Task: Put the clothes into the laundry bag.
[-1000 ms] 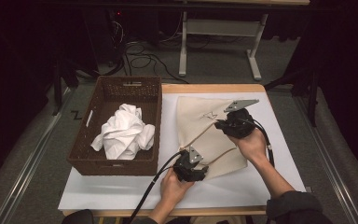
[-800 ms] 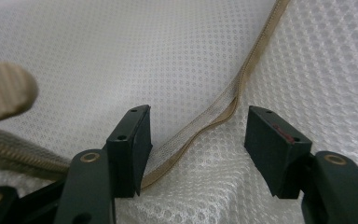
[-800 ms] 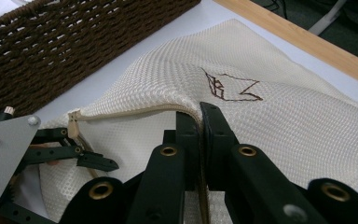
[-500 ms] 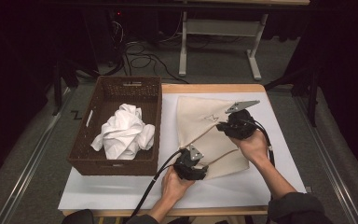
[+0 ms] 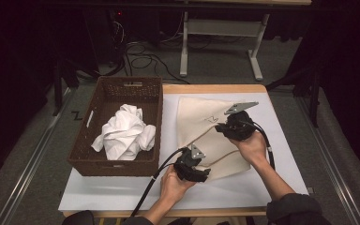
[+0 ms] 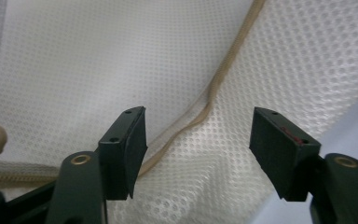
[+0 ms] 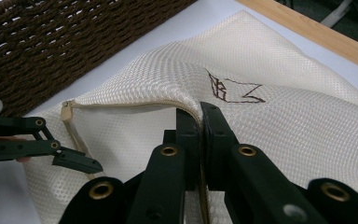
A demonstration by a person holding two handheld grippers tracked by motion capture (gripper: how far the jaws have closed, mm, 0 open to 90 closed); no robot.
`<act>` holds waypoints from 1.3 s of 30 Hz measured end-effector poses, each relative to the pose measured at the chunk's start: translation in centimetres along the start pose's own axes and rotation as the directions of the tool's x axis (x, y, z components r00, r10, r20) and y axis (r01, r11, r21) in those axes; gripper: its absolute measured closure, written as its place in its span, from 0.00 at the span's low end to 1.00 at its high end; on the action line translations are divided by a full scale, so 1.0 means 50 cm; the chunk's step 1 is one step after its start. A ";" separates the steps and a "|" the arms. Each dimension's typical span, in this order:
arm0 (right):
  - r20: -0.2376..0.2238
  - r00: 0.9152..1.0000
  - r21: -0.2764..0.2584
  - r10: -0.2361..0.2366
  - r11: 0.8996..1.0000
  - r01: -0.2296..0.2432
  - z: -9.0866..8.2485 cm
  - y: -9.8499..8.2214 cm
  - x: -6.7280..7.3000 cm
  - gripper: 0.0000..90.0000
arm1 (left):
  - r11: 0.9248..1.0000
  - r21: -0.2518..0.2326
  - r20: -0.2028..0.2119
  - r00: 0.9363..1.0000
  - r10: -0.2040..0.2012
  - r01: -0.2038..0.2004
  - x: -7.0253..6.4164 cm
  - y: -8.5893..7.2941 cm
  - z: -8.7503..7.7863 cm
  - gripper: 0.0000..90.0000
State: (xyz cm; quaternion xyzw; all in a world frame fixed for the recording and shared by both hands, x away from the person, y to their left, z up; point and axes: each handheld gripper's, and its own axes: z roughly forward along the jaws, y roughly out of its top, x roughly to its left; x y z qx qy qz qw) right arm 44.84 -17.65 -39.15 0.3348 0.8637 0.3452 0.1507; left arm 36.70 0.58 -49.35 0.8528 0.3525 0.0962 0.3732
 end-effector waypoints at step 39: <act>-0.003 1.000 0.028 0.005 1.000 -0.005 0.008 -0.006 -0.002 0.97 | 0.991 0.109 -0.015 0.997 0.079 -0.077 0.033 0.074 -0.132 0.31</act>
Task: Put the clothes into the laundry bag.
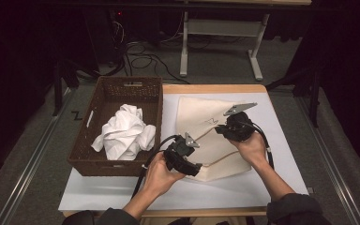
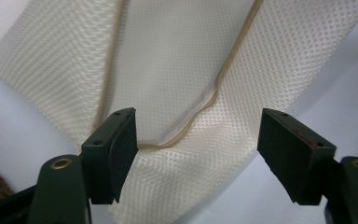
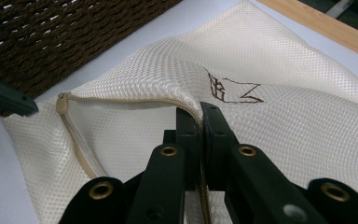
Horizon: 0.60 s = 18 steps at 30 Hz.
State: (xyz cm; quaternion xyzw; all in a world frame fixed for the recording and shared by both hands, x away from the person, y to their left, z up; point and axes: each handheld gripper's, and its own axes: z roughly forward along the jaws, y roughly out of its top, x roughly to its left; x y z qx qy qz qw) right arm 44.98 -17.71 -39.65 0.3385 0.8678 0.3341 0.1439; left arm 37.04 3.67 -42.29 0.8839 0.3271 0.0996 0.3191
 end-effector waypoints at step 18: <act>0.003 1.000 -0.002 0.002 1.000 -0.002 -0.004 -0.002 -0.002 0.97 | 0.999 0.033 -0.024 0.999 -0.025 0.026 0.047 0.007 -0.055 0.30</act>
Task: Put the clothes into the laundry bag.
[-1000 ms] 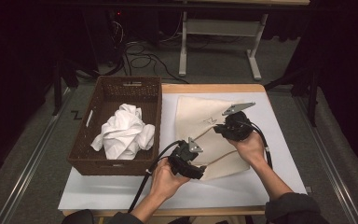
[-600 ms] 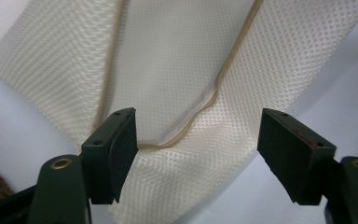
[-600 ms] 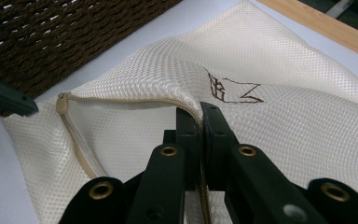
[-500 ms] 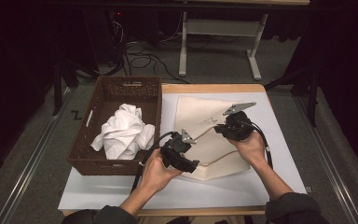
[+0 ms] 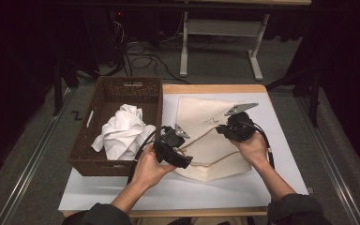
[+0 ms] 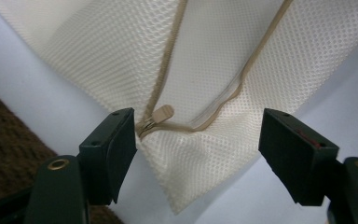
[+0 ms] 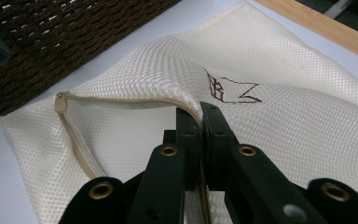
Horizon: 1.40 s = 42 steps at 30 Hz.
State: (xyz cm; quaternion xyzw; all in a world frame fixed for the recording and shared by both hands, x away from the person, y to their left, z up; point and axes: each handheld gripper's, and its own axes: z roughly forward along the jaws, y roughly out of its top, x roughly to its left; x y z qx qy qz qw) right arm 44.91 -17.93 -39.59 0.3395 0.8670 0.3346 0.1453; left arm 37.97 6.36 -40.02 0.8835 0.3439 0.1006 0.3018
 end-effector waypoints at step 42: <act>0.017 1.000 0.004 -0.003 1.000 0.003 0.009 -0.010 -0.003 0.97 | 0.964 0.017 -0.235 0.938 -0.255 0.266 0.230 -0.056 -0.110 0.28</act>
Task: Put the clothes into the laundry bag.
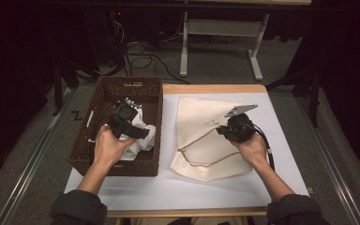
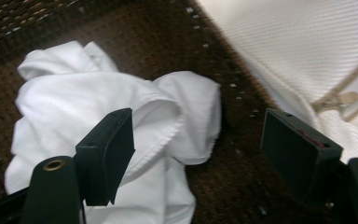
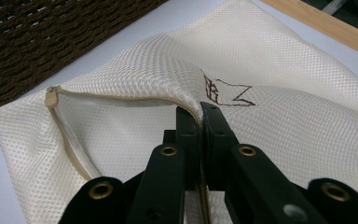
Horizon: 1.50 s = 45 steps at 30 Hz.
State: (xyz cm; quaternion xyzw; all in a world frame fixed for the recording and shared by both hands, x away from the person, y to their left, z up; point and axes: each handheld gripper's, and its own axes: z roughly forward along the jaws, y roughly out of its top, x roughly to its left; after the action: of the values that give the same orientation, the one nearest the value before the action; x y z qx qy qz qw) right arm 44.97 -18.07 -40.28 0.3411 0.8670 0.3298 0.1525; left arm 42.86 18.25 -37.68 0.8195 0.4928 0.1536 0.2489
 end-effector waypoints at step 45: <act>-0.001 1.000 0.012 0.008 1.000 -0.008 0.010 -0.018 -0.005 0.97 | 0.925 0.291 -0.049 0.969 -0.241 0.245 0.122 -0.032 0.217 0.16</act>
State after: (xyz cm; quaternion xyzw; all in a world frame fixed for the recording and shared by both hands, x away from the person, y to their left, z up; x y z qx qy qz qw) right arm 44.95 -18.48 -41.26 0.3453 0.8677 0.3251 0.1488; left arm 49.92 21.51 -47.55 0.7790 0.6095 0.0513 0.1379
